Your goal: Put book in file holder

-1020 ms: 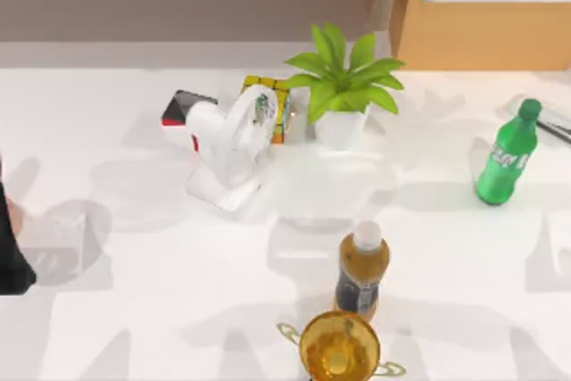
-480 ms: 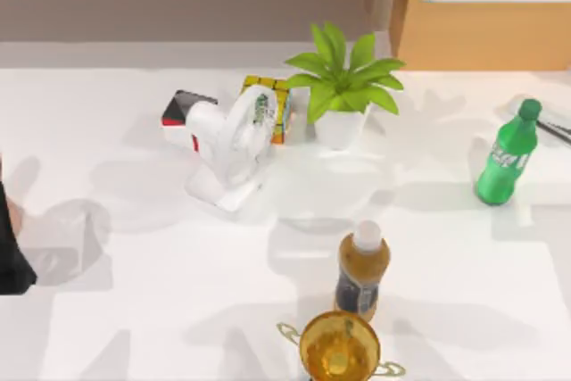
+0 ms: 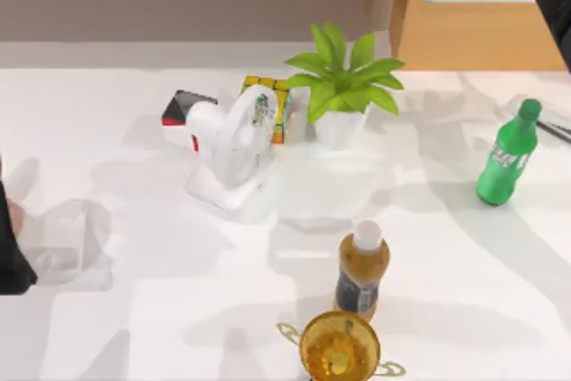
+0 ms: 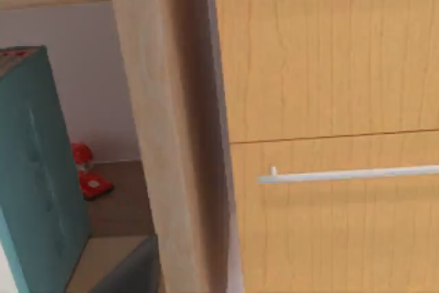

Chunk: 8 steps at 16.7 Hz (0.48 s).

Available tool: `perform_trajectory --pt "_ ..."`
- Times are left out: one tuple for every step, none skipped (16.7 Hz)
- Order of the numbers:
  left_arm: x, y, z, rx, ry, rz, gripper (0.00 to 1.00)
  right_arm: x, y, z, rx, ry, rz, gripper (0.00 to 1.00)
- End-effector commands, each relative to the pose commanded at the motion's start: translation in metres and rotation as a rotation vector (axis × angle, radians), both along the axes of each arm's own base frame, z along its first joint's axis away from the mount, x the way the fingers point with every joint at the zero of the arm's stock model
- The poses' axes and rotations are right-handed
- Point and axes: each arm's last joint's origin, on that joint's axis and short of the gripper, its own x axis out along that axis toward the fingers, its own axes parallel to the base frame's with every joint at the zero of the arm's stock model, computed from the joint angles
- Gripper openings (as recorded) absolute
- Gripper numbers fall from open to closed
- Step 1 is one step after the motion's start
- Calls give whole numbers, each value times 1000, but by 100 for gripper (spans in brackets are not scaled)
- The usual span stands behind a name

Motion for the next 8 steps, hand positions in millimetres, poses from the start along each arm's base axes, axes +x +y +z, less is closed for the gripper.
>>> perform_trajectory --pt "0 0 0 0 0 0 100 21 24 -2 -9 5 1 100" --pt "0 0 0 0 0 0 100 40 49 -8 -20 8 1 100" --pt "0 0 0 0 0 0 100 58 73 -16 -32 10 0 100" --pt "0 0 0 0 0 0 100 74 96 -27 -43 10 -2 100" --pt "0 0 0 0 0 0 100 89 117 -38 -54 8 -4 100" --pt "0 0 0 0 0 0 100 101 136 -50 -64 4 -7 100" --pt "0 0 0 0 0 0 100 112 152 -61 -73 -1 -12 100" --pt "0 0 0 0 0 0 100 122 166 -72 -82 -8 -17 100"
